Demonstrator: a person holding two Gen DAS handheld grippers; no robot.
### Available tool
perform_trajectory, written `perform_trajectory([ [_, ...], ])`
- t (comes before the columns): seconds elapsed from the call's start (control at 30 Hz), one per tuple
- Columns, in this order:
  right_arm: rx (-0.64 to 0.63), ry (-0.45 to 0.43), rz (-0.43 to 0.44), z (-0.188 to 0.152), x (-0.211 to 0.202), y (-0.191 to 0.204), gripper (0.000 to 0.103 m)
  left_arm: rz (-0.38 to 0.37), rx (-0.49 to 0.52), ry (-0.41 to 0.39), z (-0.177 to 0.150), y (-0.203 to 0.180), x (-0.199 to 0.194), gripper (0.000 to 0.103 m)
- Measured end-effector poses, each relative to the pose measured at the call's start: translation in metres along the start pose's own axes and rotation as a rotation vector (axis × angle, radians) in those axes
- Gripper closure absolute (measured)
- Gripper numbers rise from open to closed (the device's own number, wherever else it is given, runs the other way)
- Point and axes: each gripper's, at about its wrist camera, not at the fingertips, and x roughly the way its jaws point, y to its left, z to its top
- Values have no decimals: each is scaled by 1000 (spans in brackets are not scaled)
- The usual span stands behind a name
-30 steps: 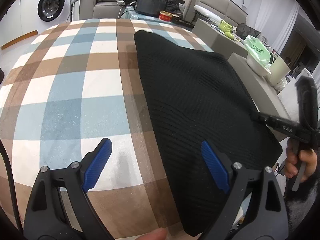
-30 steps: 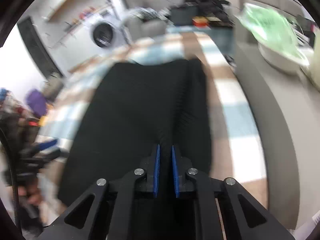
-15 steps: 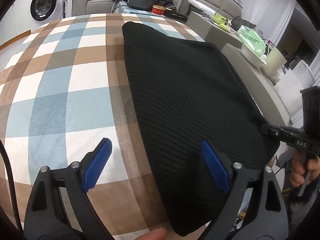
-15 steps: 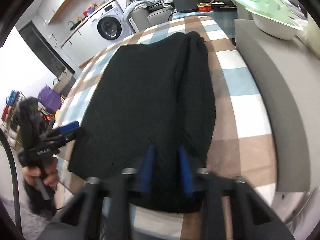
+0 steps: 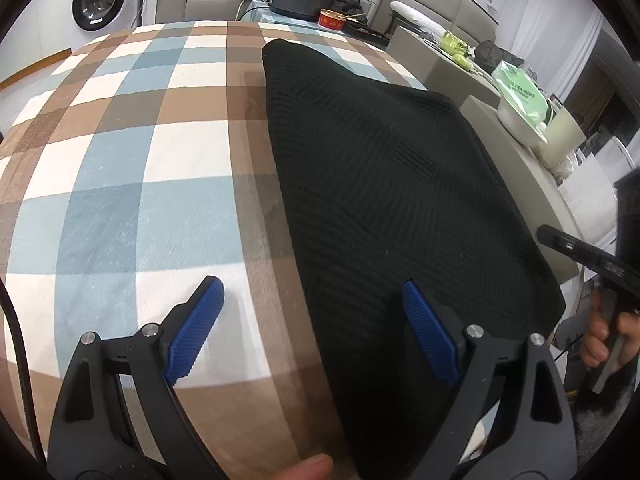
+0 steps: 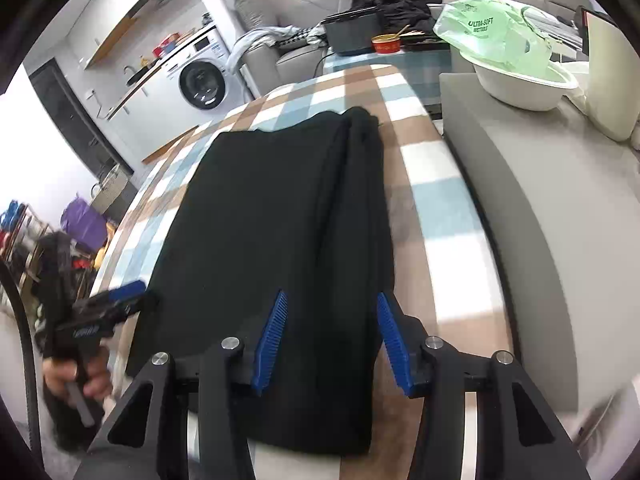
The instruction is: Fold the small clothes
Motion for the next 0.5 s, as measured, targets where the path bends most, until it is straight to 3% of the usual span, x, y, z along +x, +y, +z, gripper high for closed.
perform_trajectory([
  [0.07,15,13,-42,9,18,-4,55,-3,2,-5,4,-1,3,14],
  [0.13,18,23,-26,14,31,-6,55,-10,15,-5,7,-4,6,25],
  [0.2,24,37,-7,19,42,-9,58,-20,32,5,9,-7,11,41],
  [0.23,14,28,0,19,44,-8,68,-19,47,-1,10,-9,12,48],
  [0.27,5,29,9,21,46,-6,72,-37,64,3,10,-12,13,67],
  [0.33,-11,28,31,23,51,-3,87,-26,88,-10,11,-15,14,73],
  [0.4,-12,39,36,29,59,0,88,-32,91,-15,13,-14,13,81],
  [0.5,-21,46,46,32,64,10,88,-17,69,-33,18,-3,8,83],
])
